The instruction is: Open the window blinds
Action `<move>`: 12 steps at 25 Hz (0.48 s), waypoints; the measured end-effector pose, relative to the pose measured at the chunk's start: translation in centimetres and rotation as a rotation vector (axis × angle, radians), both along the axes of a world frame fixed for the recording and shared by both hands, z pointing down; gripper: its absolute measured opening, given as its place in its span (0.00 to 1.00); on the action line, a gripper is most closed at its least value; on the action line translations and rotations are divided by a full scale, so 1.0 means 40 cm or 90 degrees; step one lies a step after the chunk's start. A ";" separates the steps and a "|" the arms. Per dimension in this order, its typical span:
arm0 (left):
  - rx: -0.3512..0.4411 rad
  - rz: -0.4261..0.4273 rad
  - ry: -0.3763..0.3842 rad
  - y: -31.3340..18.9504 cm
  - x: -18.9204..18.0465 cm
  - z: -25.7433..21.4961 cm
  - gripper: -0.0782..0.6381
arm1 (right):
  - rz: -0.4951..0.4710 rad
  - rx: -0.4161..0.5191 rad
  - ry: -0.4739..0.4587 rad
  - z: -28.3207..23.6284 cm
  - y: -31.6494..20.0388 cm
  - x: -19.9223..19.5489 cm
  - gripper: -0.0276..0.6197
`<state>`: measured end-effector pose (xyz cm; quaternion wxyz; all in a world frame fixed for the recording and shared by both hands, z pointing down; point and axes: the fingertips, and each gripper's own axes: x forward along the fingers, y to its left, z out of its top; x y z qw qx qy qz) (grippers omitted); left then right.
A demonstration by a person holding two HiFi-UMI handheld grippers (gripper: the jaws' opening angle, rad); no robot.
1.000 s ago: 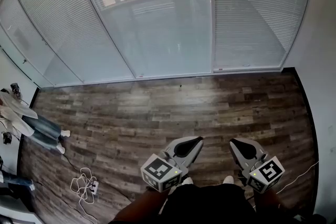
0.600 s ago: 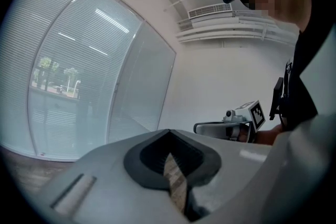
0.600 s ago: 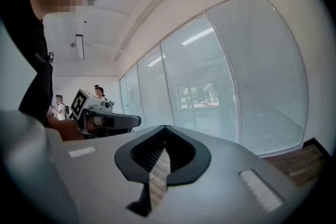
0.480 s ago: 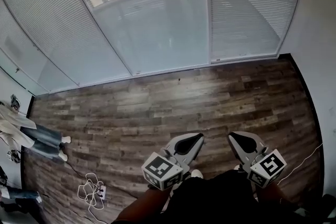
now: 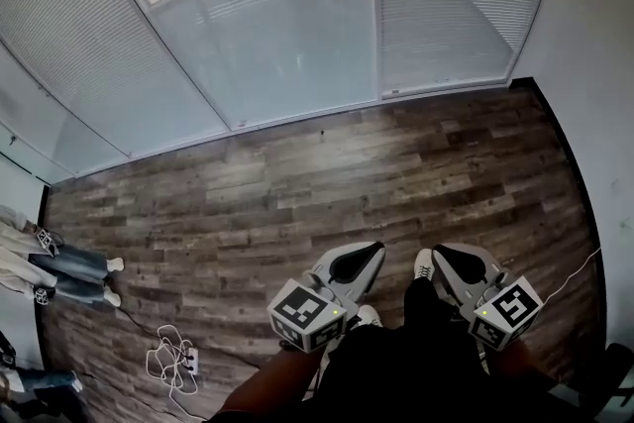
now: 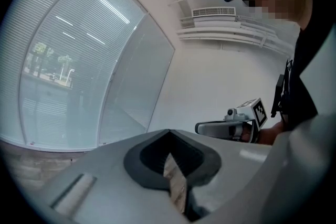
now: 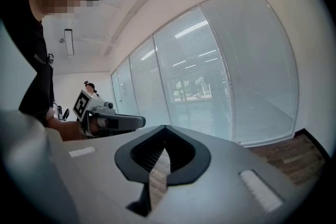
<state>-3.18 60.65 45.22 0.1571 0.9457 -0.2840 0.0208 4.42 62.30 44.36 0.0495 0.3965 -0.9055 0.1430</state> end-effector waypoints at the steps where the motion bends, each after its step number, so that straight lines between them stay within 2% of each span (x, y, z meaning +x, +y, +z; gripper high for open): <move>1: -0.003 -0.002 0.000 -0.008 0.002 -0.001 0.11 | -0.003 -0.003 0.000 0.003 -0.007 0.001 0.08; 8: -0.006 -0.036 -0.020 -0.083 0.015 0.001 0.11 | -0.039 -0.006 -0.024 0.007 -0.124 0.009 0.08; 12: -0.003 -0.062 -0.033 -0.171 0.018 -0.018 0.11 | -0.071 0.022 -0.036 -0.036 -0.229 0.004 0.08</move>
